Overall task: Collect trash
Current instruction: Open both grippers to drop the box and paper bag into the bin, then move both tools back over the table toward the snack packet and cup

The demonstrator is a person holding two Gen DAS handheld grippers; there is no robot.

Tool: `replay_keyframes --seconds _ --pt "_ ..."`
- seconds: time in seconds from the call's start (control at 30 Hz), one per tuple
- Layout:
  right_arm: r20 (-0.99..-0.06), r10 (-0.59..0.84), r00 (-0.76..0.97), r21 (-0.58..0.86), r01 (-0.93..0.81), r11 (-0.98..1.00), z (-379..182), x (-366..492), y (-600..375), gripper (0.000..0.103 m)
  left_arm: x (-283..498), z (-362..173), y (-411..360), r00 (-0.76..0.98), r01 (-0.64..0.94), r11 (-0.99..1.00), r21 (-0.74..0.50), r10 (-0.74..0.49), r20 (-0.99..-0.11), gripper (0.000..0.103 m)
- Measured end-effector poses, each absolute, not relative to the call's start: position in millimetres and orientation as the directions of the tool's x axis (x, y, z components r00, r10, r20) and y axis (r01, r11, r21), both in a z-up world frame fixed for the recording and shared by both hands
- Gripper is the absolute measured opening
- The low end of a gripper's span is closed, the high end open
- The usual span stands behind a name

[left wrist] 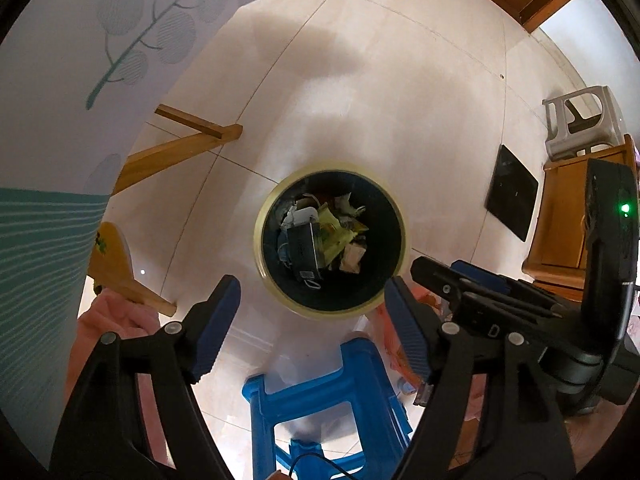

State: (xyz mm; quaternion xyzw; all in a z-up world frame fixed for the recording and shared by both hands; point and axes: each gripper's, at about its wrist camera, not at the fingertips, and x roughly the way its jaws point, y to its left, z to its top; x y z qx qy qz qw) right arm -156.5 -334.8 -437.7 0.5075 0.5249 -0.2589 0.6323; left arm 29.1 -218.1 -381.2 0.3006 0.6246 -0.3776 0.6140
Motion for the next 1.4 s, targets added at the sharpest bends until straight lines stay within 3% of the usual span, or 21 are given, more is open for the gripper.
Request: replay_keyframes --seconds 0.53,1.07,1.4 --pt "-0.973 0.157 0.169 0.227 0.826 0.515 -392 -156 -305 0.052 12 -327 -190 -0.012 0.852 0.520 -0.061 -0.096 -0.995 0.072" --pt "-0.961 0.096 0.259 0.266 0.769 0.581 -278 -172 -262 0.052 3 -210 -136 0.020 0.873 0.476 -0.109 -0.259 -0.966 0.072" --pt "-0.946 -0.031 0.323 0.205 0.667 0.716 -197 -150 -230 0.052 25 -131 -97 0.100 0.849 0.517 -0.110 -0.362 -0.927 0.071"
